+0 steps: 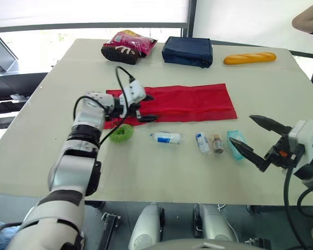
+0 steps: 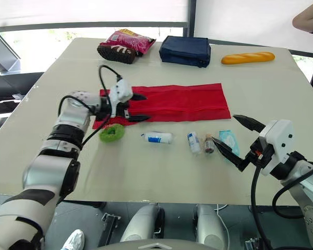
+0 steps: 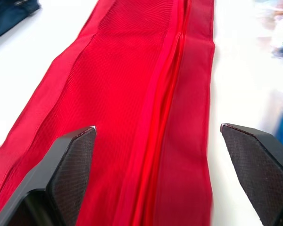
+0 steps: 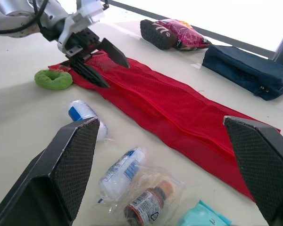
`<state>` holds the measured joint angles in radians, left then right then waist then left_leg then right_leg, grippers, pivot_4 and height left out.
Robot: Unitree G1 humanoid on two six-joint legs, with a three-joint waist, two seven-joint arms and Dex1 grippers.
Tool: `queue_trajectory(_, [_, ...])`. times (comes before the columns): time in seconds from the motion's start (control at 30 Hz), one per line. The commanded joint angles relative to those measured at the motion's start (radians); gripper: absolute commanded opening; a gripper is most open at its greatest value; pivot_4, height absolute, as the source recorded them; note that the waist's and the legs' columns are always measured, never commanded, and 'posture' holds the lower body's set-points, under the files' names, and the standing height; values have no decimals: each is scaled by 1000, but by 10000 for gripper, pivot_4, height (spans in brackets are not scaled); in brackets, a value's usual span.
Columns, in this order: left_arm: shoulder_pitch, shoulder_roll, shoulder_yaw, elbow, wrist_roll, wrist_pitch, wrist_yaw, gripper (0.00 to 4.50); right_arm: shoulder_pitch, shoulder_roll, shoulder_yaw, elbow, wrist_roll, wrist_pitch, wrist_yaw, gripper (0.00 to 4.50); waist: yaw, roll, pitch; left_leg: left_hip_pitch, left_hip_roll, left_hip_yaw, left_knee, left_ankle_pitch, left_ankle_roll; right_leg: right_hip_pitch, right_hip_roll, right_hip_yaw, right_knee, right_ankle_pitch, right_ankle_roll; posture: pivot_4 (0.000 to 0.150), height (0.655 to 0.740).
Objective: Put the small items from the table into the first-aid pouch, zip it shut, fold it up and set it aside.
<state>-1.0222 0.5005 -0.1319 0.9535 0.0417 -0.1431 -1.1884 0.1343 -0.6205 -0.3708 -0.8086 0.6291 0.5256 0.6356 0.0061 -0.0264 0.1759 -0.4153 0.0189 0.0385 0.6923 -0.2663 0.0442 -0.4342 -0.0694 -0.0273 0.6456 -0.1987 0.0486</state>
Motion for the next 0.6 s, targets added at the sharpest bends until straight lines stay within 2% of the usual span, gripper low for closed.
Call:
queue_trajectory(0.03, [-63,-47,-44,80,85,-69,154,45000,-23,-17,-6,-32,14,-7,-23,44804,5,0,0,0,0,0,0,0,0,0,0,0,0,1,-2,1500,7164])
queue_trajectory(0.23, [-114,-86,-79,229,159,-118,276,45000,-34,-25,2,-36,15,-10,-47,44804,5,0,0,-1,-1,0,0,0,0,0,0,0,0,1,-2,1500,7164])
queue_trajectory(0.27, [-119,-89,-81,246,166,-129,285,39590,-34,-25,1,-40,15,-9,-52,45000,6,0,0,0,-1,-1,0,0,0,0,0,-1,0,1,-2,1500,7164])
queue_trajectory(0.3, [-122,-91,-81,258,169,-137,290,38438,-33,-26,1,-42,16,-9,-56,45000,7,-1,0,0,-1,-1,0,0,0,0,0,-1,0,1,-2,1500,7164])
queue_trajectory(0.43, [-135,-105,-55,276,152,-186,260,20694,-21,-28,-1,-49,16,-13,-66,45000,7,0,0,0,-1,-1,0,0,0,0,0,-1,0,1,-2,1500,7164])
queue_trajectory(0.47, [-137,-108,-48,276,144,-200,244,14627,-18,-27,0,-49,14,-15,-67,45000,8,0,0,0,-1,-1,0,0,0,0,0,-1,0,1,-2,1500,7164])
queue_trajectory(0.57, [-139,-107,-50,280,150,-221,224,479,-17,-27,3,-50,11,-18,-72,45000,8,0,0,-1,-1,-1,0,0,0,0,0,-1,0,1,-2,1500,7164])
queue_trajectory(0.6, [-138,-105,-51,281,153,-226,220,479,-17,-27,4,-50,11,-19,-74,45000,8,-1,0,-1,-1,-1,0,0,0,0,0,-1,0,1,-2,1500,7164])
